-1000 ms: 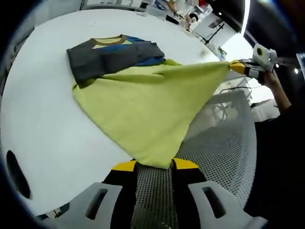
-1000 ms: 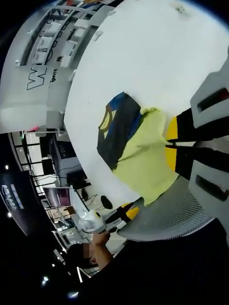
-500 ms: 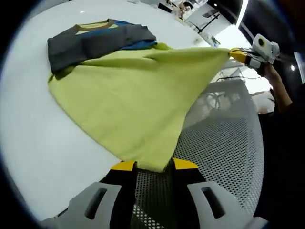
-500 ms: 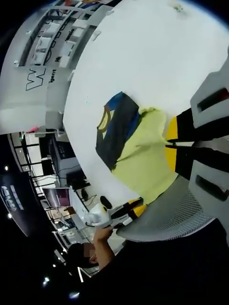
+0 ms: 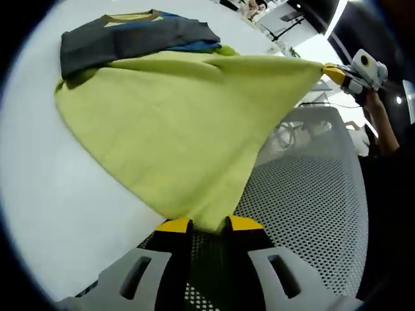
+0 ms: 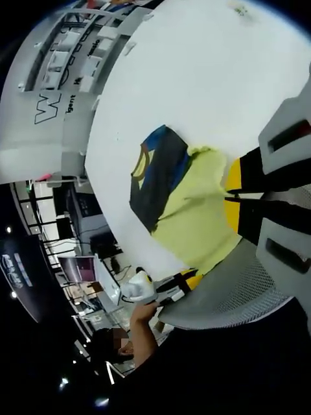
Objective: Fold the garment on the visible template until the final outline fits inside the template.
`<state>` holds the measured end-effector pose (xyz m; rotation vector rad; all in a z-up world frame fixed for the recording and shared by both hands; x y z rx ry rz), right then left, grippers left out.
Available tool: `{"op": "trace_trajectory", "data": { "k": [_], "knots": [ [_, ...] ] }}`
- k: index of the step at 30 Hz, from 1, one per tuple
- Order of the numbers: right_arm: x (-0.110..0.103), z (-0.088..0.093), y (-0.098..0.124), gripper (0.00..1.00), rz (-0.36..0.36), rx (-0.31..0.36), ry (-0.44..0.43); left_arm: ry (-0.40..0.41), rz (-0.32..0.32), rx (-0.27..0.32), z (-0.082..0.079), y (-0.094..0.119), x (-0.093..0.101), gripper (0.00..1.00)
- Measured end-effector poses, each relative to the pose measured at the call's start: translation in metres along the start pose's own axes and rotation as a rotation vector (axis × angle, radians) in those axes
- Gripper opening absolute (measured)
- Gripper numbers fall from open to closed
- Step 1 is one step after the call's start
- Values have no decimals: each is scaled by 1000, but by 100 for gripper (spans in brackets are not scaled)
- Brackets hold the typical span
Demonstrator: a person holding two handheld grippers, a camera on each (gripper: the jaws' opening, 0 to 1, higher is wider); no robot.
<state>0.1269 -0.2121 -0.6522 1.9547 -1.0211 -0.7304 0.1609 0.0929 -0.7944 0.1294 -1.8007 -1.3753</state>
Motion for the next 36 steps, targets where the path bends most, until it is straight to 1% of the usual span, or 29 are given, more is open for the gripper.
{"op": "trace_trajectory", "data": {
  "k": [2, 5, 9, 15, 19, 21, 28, 33, 36],
  "knots": [
    [0, 0, 0, 0, 1, 2, 0, 0, 5, -7, 1, -2, 1, 16],
    [1, 1, 0, 0, 3, 1, -5, 18, 9, -9, 0, -3, 0, 13],
    [2, 1, 0, 0, 4, 2, -8, 18, 10, -15, 1, -3, 1, 9],
    [3, 0, 1, 0, 10, 6, -6, 20, -2, -3, 0, 2, -2, 6],
    [3, -1, 2, 0, 10, 2, -2, 3, -11, 15, -2, 13, 1, 6],
    [3, -1, 2, 0, 10, 1, 0, 0, -19, 33, -4, 19, 0, 6],
    [5, -3, 3, 0, 18, 3, 9, 2, -43, 76, -8, 37, 2, 6],
    [7, -5, 5, 0, 26, 6, 11, 10, -67, 127, -11, 59, 4, 6],
    [8, -6, 5, 0, 31, 7, 13, 15, -83, 172, -14, 76, 5, 6]
  ]
}}
Point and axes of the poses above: the point that each gripper's makers call its tool centre point, and the gripper's own axes: y roughly backward along the fingers, x roughly to its right, z roughly out of its underside, the point moved 6 cm from there along y, roughly backward along the fingers, and after that the axes turned 15 degrees about -x, right-handed, at the moved point
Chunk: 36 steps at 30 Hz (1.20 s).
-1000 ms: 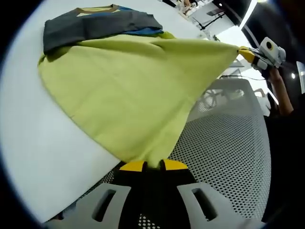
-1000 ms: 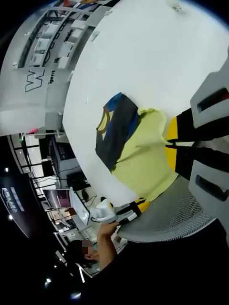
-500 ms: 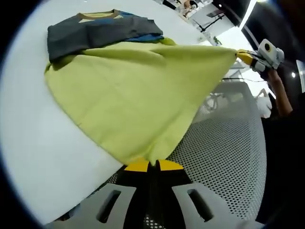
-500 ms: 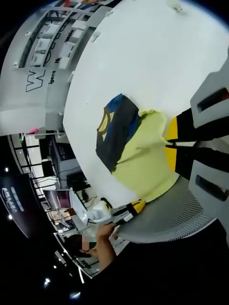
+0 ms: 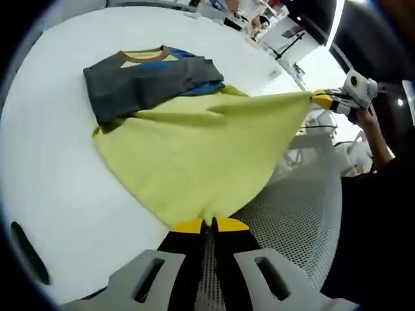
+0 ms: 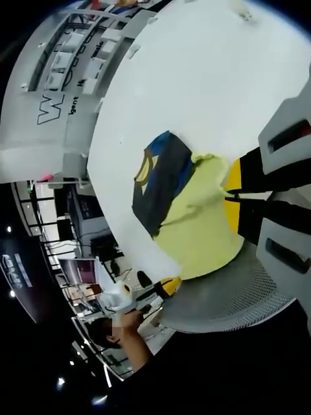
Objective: Fold the garment on the visible template until the final outline fits inside the template.
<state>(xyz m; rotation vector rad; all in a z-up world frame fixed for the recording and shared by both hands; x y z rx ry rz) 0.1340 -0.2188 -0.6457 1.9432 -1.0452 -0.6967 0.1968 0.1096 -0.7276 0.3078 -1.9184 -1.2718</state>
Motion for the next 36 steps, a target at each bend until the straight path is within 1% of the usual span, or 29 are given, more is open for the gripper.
{"op": "trace_trajectory", "data": {
  "k": [7, 10, 13, 18, 22, 26, 36],
  "knots": [
    [2, -1, 0, 0, 7, -11, 10, -5, -49, 91, -10, 36, -4, 6],
    [4, 0, 1, 0, 13, -22, 12, -5, -55, 129, -13, 48, -4, 6],
    [6, 1, 0, 0, 19, -33, 6, -8, -75, 173, -17, 64, -6, 6],
    [5, 4, -1, 0, 20, -53, 3, -9, -105, 229, -20, 86, -6, 6],
    [4, 5, -1, 0, 18, -60, 4, -7, -131, 246, -18, 97, -9, 6],
    [4, 3, -2, 0, 18, -56, 6, 8, -147, 257, -15, 104, -13, 6],
    [7, -8, 4, 0, 28, -30, 18, -5, -164, 293, -24, 115, -14, 6]
  ]
}}
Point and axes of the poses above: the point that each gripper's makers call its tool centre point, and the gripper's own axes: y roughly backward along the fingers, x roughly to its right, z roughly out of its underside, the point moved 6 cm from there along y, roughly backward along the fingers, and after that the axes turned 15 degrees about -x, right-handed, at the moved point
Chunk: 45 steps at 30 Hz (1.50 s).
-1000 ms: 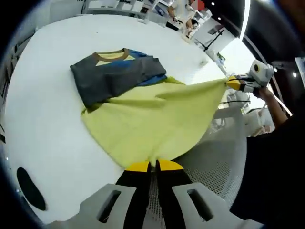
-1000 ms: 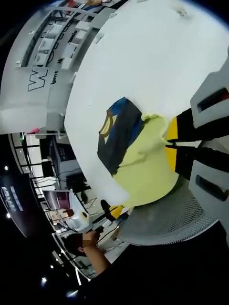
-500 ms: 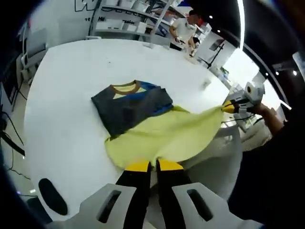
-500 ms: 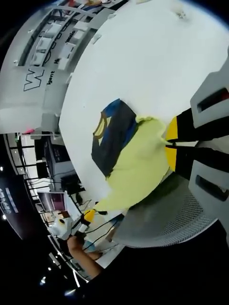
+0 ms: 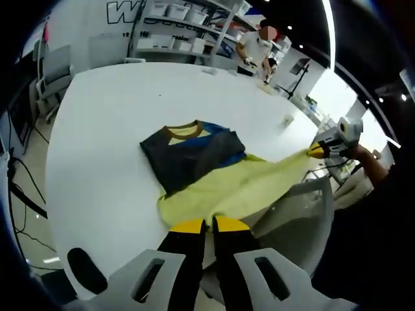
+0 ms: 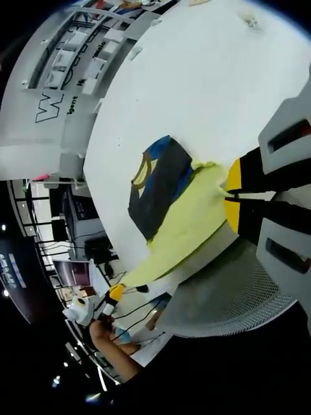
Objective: Fold the garment on the visible template until the final outline fits inside the template.
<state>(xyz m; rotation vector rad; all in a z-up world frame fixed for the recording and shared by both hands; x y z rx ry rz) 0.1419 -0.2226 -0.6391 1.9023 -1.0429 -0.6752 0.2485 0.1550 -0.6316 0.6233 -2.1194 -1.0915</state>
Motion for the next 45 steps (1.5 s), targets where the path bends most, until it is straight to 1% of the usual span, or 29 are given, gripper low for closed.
{"op": "trace_trajectory", "data": {
  "k": [3, 7, 15, 21, 24, 34, 41, 45],
  "knots": [
    [3, -4, 3, 0, 1, 16, -7, -5, -1, 17, -6, 3, -1, 6],
    [6, -8, 2, 0, 8, 29, -7, -9, -11, 36, -16, 4, -8, 6],
    [16, -25, 0, 0, 31, 61, 10, -30, -41, 64, -41, 5, -19, 6],
    [28, -38, -2, 0, 50, 81, 24, -29, -40, 64, -52, -2, -30, 6],
    [36, -45, -4, 0, 59, 88, 29, -31, -39, 63, -57, -4, -32, 6],
    [57, -64, -7, 0, 89, 108, 46, -44, -48, 77, -76, -3, -40, 6],
    [71, -79, -8, 0, 106, 119, 63, -59, -54, 99, -96, 0, -47, 6],
    [80, -87, -8, 0, 110, 132, 67, -67, -59, 102, -108, -2, -51, 6]
  ]
}}
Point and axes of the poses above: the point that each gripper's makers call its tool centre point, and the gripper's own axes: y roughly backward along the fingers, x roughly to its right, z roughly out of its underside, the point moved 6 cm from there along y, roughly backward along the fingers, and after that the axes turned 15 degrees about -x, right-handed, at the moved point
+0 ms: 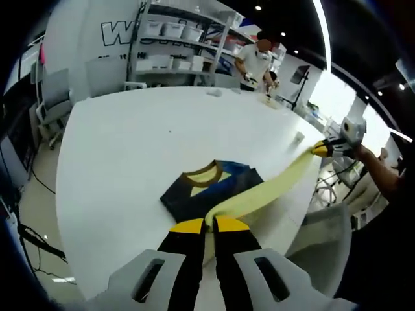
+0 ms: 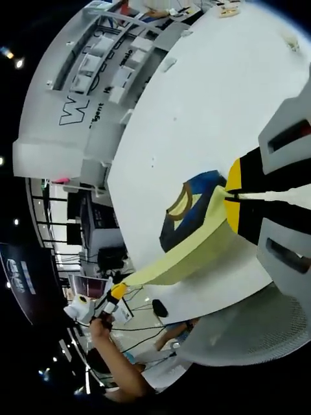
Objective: Fold the garment on the visible template until the final outline fits inside the template.
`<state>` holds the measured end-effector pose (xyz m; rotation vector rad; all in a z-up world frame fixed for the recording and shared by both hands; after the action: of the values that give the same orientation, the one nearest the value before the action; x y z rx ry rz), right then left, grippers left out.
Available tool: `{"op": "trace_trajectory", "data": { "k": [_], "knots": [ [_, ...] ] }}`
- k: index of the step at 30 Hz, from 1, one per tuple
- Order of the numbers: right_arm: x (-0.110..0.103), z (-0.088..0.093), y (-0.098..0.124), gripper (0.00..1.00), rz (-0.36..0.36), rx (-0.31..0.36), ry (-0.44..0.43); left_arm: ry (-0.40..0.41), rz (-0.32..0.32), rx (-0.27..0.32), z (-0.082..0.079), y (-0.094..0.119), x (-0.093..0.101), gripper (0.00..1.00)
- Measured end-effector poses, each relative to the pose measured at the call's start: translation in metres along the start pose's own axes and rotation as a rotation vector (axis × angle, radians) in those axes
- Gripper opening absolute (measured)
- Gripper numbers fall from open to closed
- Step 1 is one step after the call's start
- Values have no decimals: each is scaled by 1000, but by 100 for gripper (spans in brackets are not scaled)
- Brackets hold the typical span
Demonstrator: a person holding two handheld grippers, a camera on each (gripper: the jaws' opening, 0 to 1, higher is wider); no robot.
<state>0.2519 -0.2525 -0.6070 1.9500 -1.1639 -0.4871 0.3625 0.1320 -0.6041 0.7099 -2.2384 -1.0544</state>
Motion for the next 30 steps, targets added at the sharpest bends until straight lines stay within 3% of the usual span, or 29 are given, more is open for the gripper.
{"op": "trace_trajectory", "data": {
  "k": [10, 22, 30],
  "knots": [
    [21, -13, -7, 0, 6, 26, -19, -26, -2, 16, -32, -5, -11, 6],
    [40, -29, -31, 0, 41, 19, 52, -36, -55, -1, -48, -22, -27, 6],
    [57, -33, -60, 0, 76, 2, 70, -14, -92, -2, -56, -39, -40, 6]
  ]
}}
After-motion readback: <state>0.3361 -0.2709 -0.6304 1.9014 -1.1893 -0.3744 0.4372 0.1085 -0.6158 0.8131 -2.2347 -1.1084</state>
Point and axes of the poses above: the point that each gripper's makers call its tool centre point, and the gripper's own axes: y roughly backward along the fingers, x roughly to its right, z roughly out of its underside, the point moved 6 cm from there along y, roughly backward along the fingers, and after that the axes turned 15 degrees about -x, right-handed, at the moved point
